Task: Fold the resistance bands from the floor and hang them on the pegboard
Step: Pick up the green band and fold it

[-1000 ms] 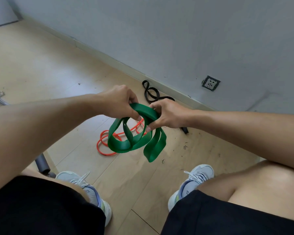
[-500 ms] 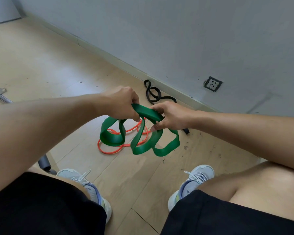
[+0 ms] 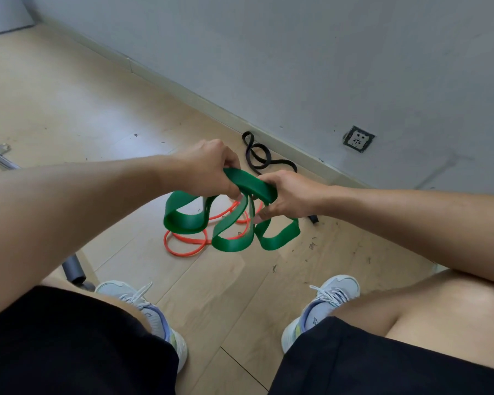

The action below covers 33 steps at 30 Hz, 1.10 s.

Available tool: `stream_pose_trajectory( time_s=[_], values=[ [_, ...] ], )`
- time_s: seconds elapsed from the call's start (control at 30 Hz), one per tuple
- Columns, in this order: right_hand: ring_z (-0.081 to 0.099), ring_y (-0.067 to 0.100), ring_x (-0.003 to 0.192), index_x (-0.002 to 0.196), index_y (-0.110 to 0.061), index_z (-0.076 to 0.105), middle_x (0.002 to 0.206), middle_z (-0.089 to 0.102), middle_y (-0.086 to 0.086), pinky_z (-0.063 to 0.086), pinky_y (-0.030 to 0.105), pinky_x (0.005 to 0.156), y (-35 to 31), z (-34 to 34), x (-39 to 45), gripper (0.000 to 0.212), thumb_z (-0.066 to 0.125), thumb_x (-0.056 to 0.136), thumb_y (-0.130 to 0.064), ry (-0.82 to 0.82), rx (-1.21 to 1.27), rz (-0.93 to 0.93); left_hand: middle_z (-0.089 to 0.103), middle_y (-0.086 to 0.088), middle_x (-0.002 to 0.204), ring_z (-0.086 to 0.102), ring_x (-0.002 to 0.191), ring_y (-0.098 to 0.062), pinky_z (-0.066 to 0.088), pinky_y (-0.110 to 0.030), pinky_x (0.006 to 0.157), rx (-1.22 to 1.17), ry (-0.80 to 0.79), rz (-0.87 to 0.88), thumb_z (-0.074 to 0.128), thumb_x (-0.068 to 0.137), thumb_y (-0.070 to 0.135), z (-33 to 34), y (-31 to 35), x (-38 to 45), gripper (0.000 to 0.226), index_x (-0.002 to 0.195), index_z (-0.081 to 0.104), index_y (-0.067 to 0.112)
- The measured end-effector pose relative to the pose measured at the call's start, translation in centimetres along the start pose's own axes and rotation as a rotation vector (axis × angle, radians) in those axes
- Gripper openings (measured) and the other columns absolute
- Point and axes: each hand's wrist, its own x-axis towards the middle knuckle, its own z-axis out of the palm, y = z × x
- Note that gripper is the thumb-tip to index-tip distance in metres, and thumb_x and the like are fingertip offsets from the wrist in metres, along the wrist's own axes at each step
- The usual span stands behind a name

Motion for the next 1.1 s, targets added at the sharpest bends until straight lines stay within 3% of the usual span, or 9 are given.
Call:
stream_pose_trajectory(
  time_s=[0.07, 0.13, 0.3, 0.47, 0.63, 0.73, 0.9, 1.0, 1.1],
  values=[
    [0.073, 0.017, 0.091, 0.103, -0.027, 0.072, 0.097, 0.077, -0.007, 0.059, 0.047, 0.090, 0.1, 0.2, -0.1, 0.053, 0.093, 0.064, -0.055, 0.010, 0.043, 0.015, 0.069, 0.003, 0.078, 0.060, 0.068, -0.013, 0.047, -0.026, 0.058, -0.085, 0.022, 0.005, 0.087, 0.073, 0.035, -0.1, 0.2, -0.1, 0.024, 0.088, 0.071, 0.026],
    [0.075, 0.016, 0.094, 0.102, -0.027, 0.075, 0.098, 0.078, -0.007, 0.060, 0.049, 0.091, 0.3, 0.3, 0.0, 0.054, 0.093, 0.061, -0.057, 0.021, 0.096, 0.004, 0.070, 0.005, 0.077, 0.059, 0.065, -0.010, 0.042, -0.022, 0.056, -0.141, 0.038, 0.005, 0.087, 0.073, 0.035, -0.2, 0.4, -0.2, 0.023, 0.086, 0.071, 0.026],
    [0.075, 0.021, 0.092, 0.105, -0.018, 0.075, 0.098, 0.079, 0.003, 0.059, 0.049, 0.094, 0.2, -0.2, -0.4, 0.040, 0.095, 0.073, -0.032, 0.075, 0.230, -0.039, 0.076, 0.000, 0.085, 0.066, 0.076, -0.017, 0.050, -0.029, 0.069, -0.228, 0.066, -0.015, 0.087, 0.073, 0.035, -0.5, 0.1, -0.3, 0.023, 0.089, 0.075, 0.024],
    [0.076, 0.024, 0.100, 0.108, -0.017, 0.071, 0.104, 0.080, 0.003, 0.057, 0.052, 0.100, 0.2, -0.6, -0.5, 0.035, 0.090, 0.079, -0.019, 0.154, 0.360, -0.025, 0.074, 0.000, 0.091, 0.068, 0.085, -0.020, 0.050, -0.028, 0.070, -0.199, 0.072, -0.027, 0.085, 0.077, 0.039, -0.9, -0.8, -0.2, 0.027, 0.096, 0.073, 0.024],
    [0.077, 0.020, 0.095, 0.118, -0.015, 0.073, 0.106, 0.080, 0.006, 0.060, 0.031, 0.091, -0.4, -1.4, -0.8, 0.038, 0.080, 0.083, -0.002, 0.232, 0.418, -0.080, 0.068, 0.007, 0.086, 0.061, 0.076, -0.011, 0.043, -0.024, 0.062, -0.100, 0.038, -0.066, 0.084, 0.079, 0.037, -0.9, -2.7, 0.0, 0.028, 0.096, 0.068, 0.023],
    [0.075, 0.024, 0.101, 0.124, -0.013, 0.071, 0.110, 0.078, 0.008, 0.061, 0.029, 0.090, -1.1, -1.9, -0.9, 0.042, 0.080, 0.085, -0.002, 0.236, 0.443, -0.120, 0.063, 0.011, 0.083, 0.061, 0.077, -0.014, 0.042, -0.026, 0.062, -0.050, 0.016, -0.057, 0.083, 0.080, 0.036, -0.4, -2.9, 0.1, 0.026, 0.093, 0.061, 0.029],
    [0.074, 0.024, 0.107, 0.123, -0.019, 0.072, 0.112, 0.078, 0.004, 0.059, 0.041, 0.099, -1.5, -2.1, -0.7, 0.042, 0.082, 0.084, -0.005, 0.254, 0.441, -0.149, 0.066, 0.008, 0.084, 0.063, 0.079, -0.015, 0.044, -0.027, 0.063, -0.101, 0.083, 0.011, 0.082, 0.078, 0.043, 0.1, -2.0, 0.4, 0.028, 0.094, 0.064, 0.029],
    [0.074, 0.025, 0.106, 0.119, -0.022, 0.073, 0.111, 0.079, 0.005, 0.059, 0.038, 0.099, -1.5, -2.2, -0.9, 0.042, 0.083, 0.083, -0.003, 0.263, 0.460, -0.158, 0.071, 0.009, 0.089, 0.066, 0.089, -0.020, 0.053, -0.032, 0.078, -0.101, 0.097, 0.034, 0.084, 0.076, 0.043, 0.0, -1.7, 0.4, 0.035, 0.101, 0.064, 0.030],
    [0.076, 0.020, 0.104, 0.120, -0.023, 0.073, 0.111, 0.080, 0.000, 0.060, 0.034, 0.096, -1.1, -2.5, -1.1, 0.045, 0.086, 0.081, -0.005, 0.247, 0.474, -0.147, 0.073, 0.010, 0.090, 0.069, 0.089, -0.018, 0.055, -0.032, 0.078, -0.127, 0.087, 0.022, 0.086, 0.074, 0.042, -0.2, -1.6, 0.4, 0.037, 0.102, 0.065, 0.031]
  ],
)
